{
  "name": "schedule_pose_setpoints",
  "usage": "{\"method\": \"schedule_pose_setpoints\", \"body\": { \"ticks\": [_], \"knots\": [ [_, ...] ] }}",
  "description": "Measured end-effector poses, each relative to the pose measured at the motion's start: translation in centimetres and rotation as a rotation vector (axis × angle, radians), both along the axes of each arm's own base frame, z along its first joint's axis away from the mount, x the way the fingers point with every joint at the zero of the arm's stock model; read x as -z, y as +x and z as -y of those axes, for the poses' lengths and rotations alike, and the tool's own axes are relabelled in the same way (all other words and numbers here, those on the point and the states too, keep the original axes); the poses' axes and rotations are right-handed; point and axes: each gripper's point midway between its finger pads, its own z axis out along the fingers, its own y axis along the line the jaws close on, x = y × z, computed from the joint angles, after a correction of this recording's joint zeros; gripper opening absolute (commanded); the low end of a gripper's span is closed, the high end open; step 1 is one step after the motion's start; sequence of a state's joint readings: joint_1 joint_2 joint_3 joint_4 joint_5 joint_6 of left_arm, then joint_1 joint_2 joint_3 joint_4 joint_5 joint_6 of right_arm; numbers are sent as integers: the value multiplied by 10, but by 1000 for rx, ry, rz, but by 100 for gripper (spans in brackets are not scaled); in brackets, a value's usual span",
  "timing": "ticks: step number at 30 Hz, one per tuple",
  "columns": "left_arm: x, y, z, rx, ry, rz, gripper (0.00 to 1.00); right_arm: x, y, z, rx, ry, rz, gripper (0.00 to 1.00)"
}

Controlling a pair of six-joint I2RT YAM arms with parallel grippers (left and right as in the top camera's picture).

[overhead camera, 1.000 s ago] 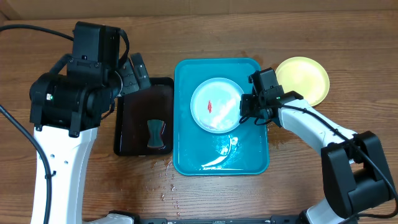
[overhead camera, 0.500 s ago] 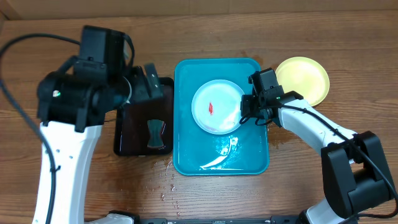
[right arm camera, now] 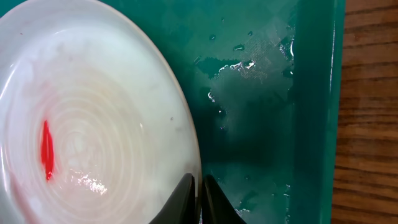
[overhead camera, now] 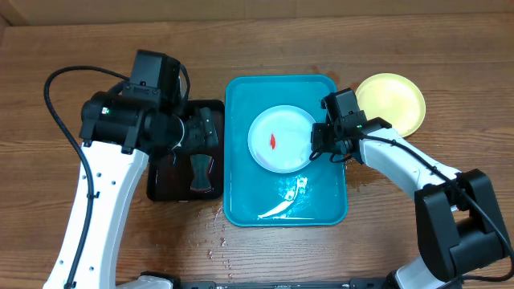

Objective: Clean dirty plates on tray and stack at the side
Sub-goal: 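Lower the left gripper into the black tray and grasp the sponge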

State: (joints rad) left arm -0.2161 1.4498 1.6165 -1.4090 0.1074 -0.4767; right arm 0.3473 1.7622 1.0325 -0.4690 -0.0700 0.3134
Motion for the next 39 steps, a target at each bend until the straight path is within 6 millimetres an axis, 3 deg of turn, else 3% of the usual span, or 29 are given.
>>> {"method": "schedule_pose_setpoints", "body": {
  "ticks": [4,7,12,18,24,33,39],
  "knots": [
    [14,-4,0,1,5,-36,71,0,0,0,1,-2,-1,8],
    [30,-8,-1,2,11,-75,56,0,0,1,3,-7,0,8],
    [59,-14,-2,1,18,-126,44,0,1,1,3,-6,2,8],
    [100,-23,-4,1,35,-182,45,0,1,1,3,-5,6,9],
    [138,-16,-12,-11,78,-146,45,0,2,1,3,-5,7,9],
    [166,1,-17,-27,107,-58,42,0,1,1,3,-5,7,9],
    [184,7,-20,-32,139,-88,41,0,1,1,3,-5,6,9]
  ]
}}
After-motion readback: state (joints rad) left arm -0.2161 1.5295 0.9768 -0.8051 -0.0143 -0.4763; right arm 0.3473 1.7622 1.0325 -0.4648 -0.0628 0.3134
